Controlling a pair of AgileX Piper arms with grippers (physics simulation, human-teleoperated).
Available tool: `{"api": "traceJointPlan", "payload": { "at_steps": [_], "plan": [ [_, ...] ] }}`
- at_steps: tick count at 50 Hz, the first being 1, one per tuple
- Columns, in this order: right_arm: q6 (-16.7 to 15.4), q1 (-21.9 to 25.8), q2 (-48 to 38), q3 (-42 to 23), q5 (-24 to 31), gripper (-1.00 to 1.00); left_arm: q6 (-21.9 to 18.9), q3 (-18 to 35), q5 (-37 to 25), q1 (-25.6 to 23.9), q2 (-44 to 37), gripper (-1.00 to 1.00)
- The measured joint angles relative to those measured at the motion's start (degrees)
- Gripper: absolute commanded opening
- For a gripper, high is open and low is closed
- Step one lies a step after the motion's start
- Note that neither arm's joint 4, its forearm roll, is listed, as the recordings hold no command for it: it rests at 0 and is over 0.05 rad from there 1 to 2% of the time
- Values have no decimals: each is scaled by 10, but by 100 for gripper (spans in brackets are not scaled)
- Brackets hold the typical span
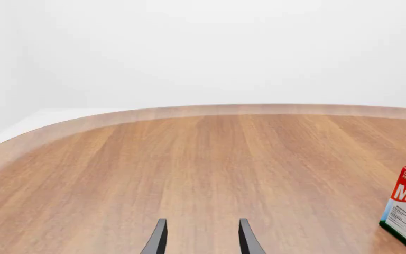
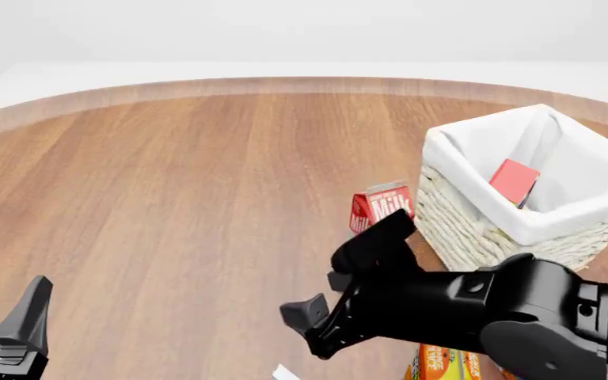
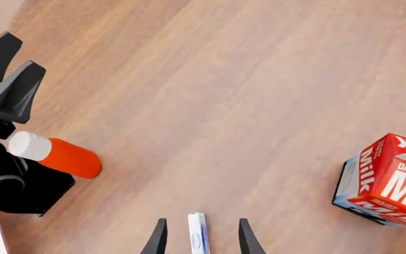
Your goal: Pick up the cream cheese box and the butter, and put them in the basket.
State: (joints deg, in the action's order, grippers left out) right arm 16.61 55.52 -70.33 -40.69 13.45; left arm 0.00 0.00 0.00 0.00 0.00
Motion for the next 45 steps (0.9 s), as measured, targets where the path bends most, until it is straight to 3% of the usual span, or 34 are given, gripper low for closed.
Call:
{"api": "traceJointPlan", "payload": {
  "at_steps": [45],
  "plan": [
    [5, 12, -59, 9, -20, 100, 0, 0, 0, 0, 0, 100]
  ]
}}
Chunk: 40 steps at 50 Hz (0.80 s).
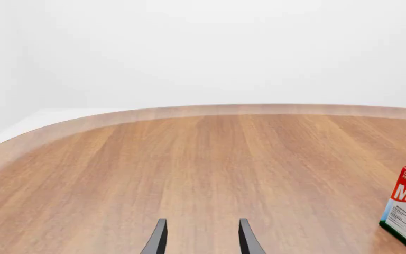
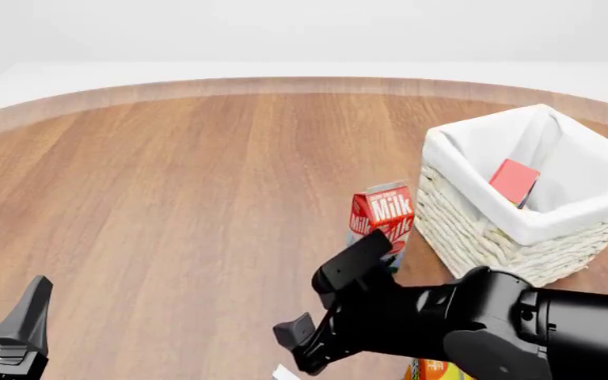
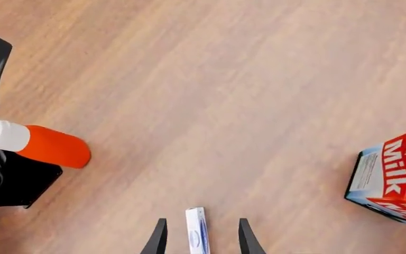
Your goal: Pick up the cream cheese box and the butter, and put them in the basket.
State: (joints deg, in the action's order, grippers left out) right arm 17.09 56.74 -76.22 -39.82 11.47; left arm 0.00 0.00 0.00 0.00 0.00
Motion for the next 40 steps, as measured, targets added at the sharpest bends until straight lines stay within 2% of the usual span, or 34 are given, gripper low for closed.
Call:
{"api": "traceJointPlan", "payload": {
  "at_steps": [40],
  "plan": [
    [-5, 10, -60, -14, 23, 100, 0, 0, 0, 0, 0, 100]
  ]
}}
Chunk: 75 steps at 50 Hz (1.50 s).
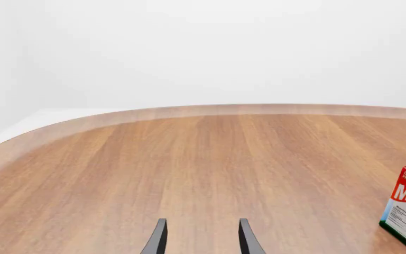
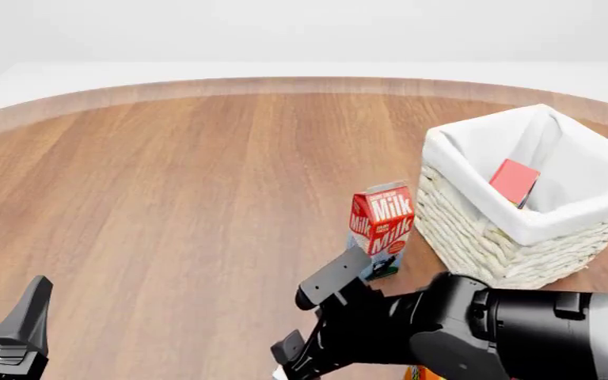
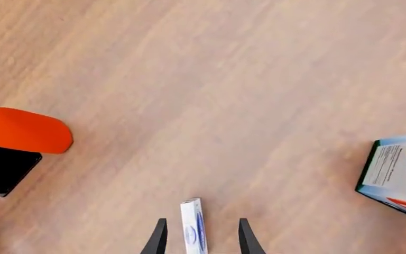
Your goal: Pick up the cream cheese box and the butter, and put them in the basket.
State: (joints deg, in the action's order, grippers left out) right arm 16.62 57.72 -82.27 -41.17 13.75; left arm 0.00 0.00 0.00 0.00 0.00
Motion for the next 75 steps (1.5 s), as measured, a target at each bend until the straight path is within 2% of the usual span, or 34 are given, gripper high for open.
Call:
{"api": "traceJointPlan", "payload": {
  "at_steps": [16, 32, 75],
  "plan": [
    [-3, 6, -20, -11, 9, 100, 0, 0, 0, 0, 0, 100],
    [-25, 2, -26, -34, 33, 100, 0, 0, 0, 0, 0, 100],
    [-7, 22, -69, -23, 9, 100, 0, 0, 0, 0, 0, 100]
  ]
}}
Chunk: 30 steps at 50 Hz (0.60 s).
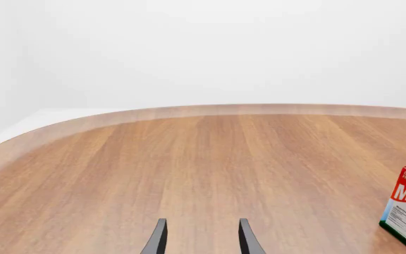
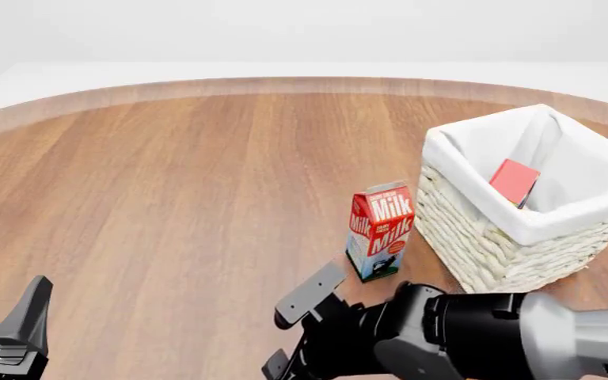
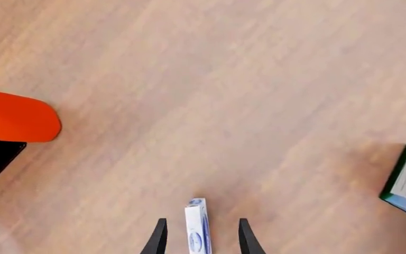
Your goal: Pick up the cream cheese box and the butter, and put them in the basket.
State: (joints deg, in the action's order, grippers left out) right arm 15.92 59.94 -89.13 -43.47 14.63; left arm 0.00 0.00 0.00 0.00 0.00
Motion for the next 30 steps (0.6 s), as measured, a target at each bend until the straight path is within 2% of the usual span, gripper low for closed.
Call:
{"api": "traceJointPlan", "payload": {
  "at_steps": [30],
  "plan": [
    [14, 9, -28, 12, -31, 100, 0, 0, 0, 0, 0, 100]
  ]
}}
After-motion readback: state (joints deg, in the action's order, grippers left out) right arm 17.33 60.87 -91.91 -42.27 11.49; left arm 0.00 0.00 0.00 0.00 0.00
